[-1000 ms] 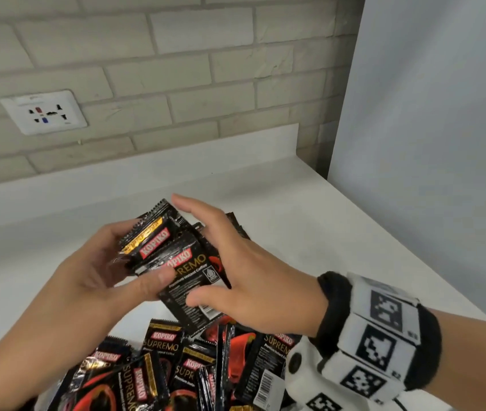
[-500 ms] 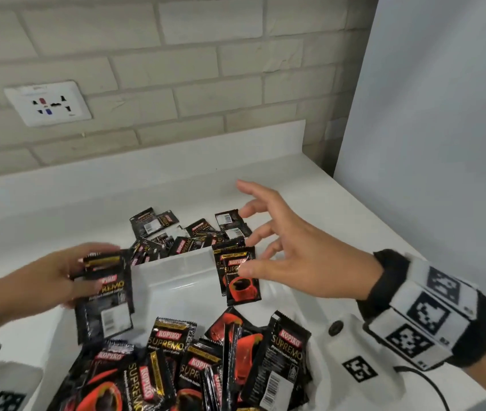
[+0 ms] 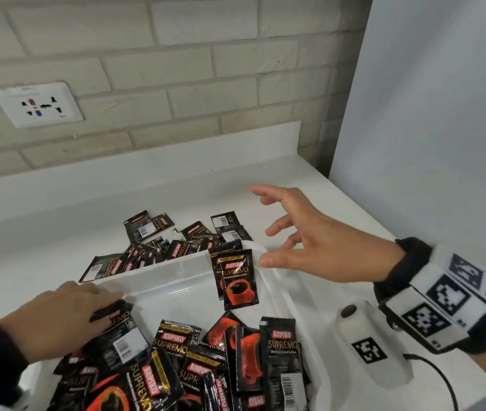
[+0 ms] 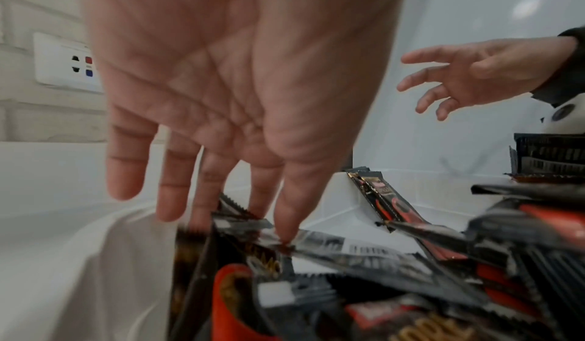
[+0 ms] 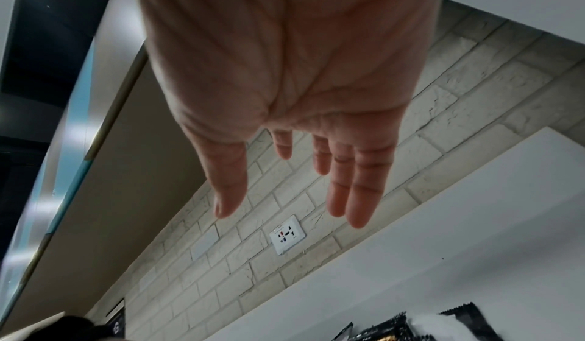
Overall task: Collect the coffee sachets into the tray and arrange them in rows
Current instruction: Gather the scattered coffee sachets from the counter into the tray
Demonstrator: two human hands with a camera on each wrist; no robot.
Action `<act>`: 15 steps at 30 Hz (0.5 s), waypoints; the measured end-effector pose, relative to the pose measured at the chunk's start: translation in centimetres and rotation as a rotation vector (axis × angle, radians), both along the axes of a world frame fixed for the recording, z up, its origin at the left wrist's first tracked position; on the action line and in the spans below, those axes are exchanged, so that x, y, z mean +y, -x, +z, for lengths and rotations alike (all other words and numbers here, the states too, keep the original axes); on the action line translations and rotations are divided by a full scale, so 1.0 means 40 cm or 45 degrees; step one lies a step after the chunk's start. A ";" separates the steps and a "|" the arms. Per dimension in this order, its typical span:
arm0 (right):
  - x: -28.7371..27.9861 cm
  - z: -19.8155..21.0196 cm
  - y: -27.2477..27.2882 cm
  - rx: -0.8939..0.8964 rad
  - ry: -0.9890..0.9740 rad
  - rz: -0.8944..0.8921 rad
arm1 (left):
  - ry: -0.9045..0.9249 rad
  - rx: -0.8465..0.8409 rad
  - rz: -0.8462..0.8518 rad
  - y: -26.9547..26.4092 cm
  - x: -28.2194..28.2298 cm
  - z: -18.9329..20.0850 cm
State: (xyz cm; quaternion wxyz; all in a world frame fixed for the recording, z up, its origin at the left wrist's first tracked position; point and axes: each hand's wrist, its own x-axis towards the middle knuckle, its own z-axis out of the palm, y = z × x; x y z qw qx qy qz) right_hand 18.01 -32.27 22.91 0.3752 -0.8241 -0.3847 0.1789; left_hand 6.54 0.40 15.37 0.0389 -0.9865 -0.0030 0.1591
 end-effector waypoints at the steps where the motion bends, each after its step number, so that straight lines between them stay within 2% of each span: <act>1: -0.003 0.001 -0.006 -0.006 0.015 -0.010 | -0.040 -0.003 -0.020 0.005 -0.001 -0.001; 3: -0.007 0.002 -0.021 -0.017 0.060 -0.035 | -0.134 -0.057 -0.032 0.017 0.001 -0.004; 6: -0.008 -0.009 -0.060 -0.017 0.126 -0.088 | -0.093 -0.223 0.056 0.027 0.007 0.013; 8: -0.004 -0.025 -0.098 -0.003 0.190 -0.119 | 0.022 -0.163 0.154 0.035 0.026 0.036; 12: 0.024 -0.063 -0.186 -0.027 0.433 -0.105 | 0.322 -0.472 0.269 0.063 0.087 0.038; 13: 0.034 -0.070 -0.207 -0.046 0.517 -0.075 | 0.429 -0.479 0.331 0.071 0.087 0.054; 15: 0.062 -0.079 -0.243 -0.105 0.667 0.000 | 0.522 -0.480 0.431 0.090 0.165 0.016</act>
